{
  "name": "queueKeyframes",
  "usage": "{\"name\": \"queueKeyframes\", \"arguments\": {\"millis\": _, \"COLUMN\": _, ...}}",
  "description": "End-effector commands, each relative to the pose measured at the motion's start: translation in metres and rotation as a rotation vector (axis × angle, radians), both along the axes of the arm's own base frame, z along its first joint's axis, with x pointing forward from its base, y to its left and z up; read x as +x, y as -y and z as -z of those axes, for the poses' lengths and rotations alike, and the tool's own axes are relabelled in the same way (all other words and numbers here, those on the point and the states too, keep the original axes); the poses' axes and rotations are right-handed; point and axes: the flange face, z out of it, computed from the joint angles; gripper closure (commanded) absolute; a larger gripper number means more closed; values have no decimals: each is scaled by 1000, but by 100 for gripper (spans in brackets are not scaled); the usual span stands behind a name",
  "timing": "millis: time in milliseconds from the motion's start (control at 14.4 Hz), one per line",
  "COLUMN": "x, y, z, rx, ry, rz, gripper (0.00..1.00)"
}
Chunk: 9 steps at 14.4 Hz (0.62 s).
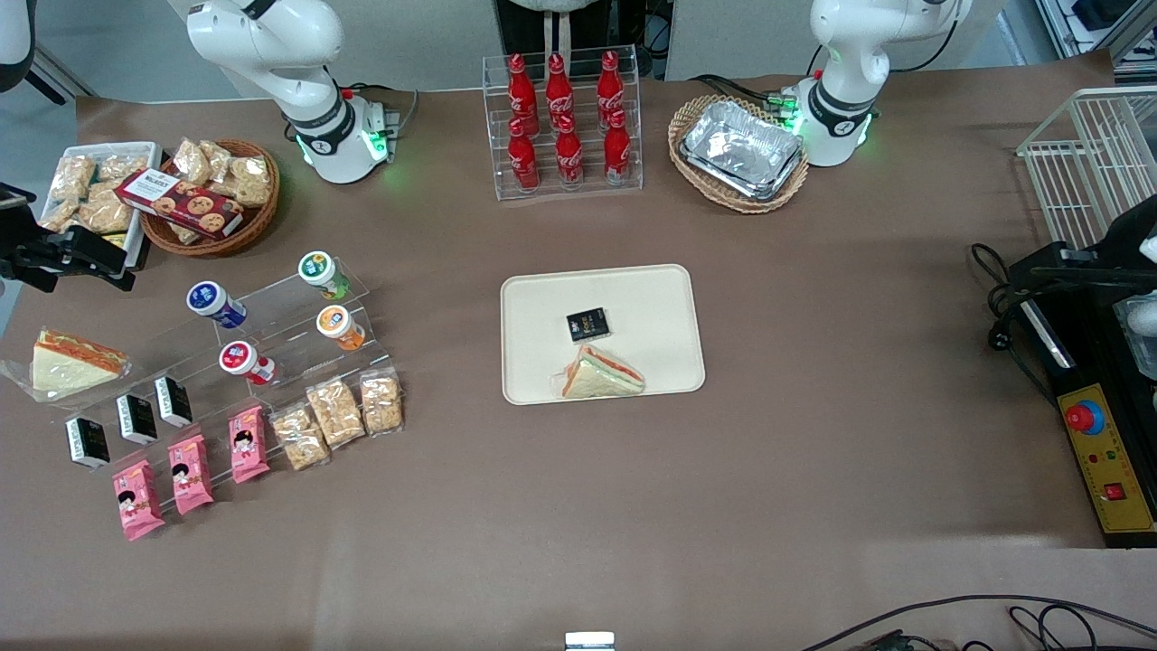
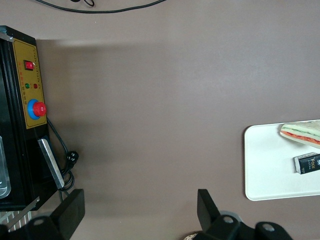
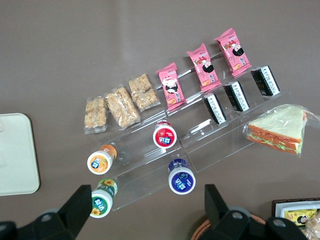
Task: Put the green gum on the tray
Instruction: 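Move the right gripper over the acrylic rack of cups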
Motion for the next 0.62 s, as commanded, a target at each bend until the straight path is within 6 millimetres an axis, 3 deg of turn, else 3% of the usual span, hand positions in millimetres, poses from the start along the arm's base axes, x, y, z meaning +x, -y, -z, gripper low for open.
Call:
{"name": "queueKeyframes", "arguments": {"millis": 0, "x": -7, "y": -4, "z": -6, "rx": -20, "ry": -30, "rz": -3, "gripper": 0}}
{"name": "queueKeyframes", "arguments": {"millis": 556, "x": -1, "y": -16, "z": 0, "rx": -20, "ry": -36, "rz": -25, "gripper": 0}}
